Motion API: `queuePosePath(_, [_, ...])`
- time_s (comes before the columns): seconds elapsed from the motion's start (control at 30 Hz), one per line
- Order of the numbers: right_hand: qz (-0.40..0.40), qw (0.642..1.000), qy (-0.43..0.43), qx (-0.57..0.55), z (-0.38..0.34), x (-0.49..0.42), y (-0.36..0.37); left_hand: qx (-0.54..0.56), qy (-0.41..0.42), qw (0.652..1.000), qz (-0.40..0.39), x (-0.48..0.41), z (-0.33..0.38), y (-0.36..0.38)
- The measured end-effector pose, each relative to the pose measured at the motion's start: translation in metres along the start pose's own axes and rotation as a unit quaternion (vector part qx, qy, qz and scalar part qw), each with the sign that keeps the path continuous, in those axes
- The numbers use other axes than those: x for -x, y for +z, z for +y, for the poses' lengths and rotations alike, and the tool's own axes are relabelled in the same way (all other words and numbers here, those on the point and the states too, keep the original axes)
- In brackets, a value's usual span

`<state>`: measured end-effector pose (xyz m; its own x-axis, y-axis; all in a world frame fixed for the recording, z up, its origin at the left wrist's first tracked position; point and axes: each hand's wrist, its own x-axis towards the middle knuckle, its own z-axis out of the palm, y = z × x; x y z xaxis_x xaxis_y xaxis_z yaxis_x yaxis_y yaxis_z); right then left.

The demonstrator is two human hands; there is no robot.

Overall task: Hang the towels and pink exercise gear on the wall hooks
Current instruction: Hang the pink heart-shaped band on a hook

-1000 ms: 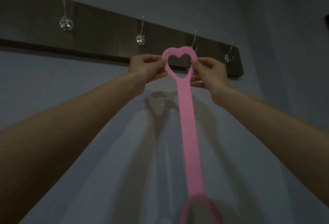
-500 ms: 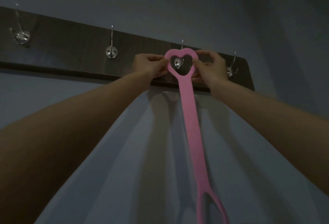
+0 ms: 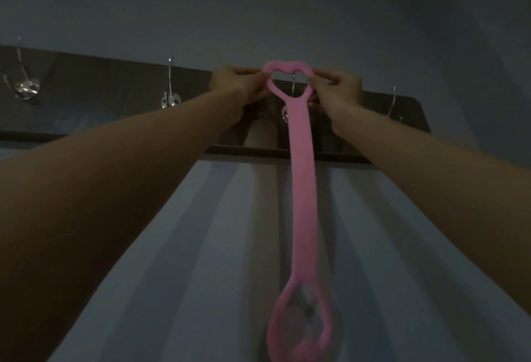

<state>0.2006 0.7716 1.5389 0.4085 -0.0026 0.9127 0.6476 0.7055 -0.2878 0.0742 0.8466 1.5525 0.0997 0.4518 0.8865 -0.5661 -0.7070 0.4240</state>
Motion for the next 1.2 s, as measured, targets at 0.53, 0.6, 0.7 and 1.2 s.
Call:
queuePosePath(0.53, [-0.029,0.997,0.067,0.009,0.024,0.005,-0.002,-0.03,-0.076,0.996,0.026,0.009,-0.018,-0.001])
queuePosePath(0.6, [-0.03,0.998,0.051,0.012,0.03,0.012,-0.008,-0.056,-0.056,0.996,0.032,0.013,-0.026,0.001])
queuePosePath(0.7, [-0.032,0.998,0.02,0.041,0.031,0.02,-0.01,-0.103,-0.023,0.992,0.069,0.012,-0.032,0.003])
queuePosePath(1.2, [-0.117,0.959,-0.08,0.244,0.023,0.069,-0.044,-0.439,0.196,0.876,-0.032,0.058,-0.044,-0.017])
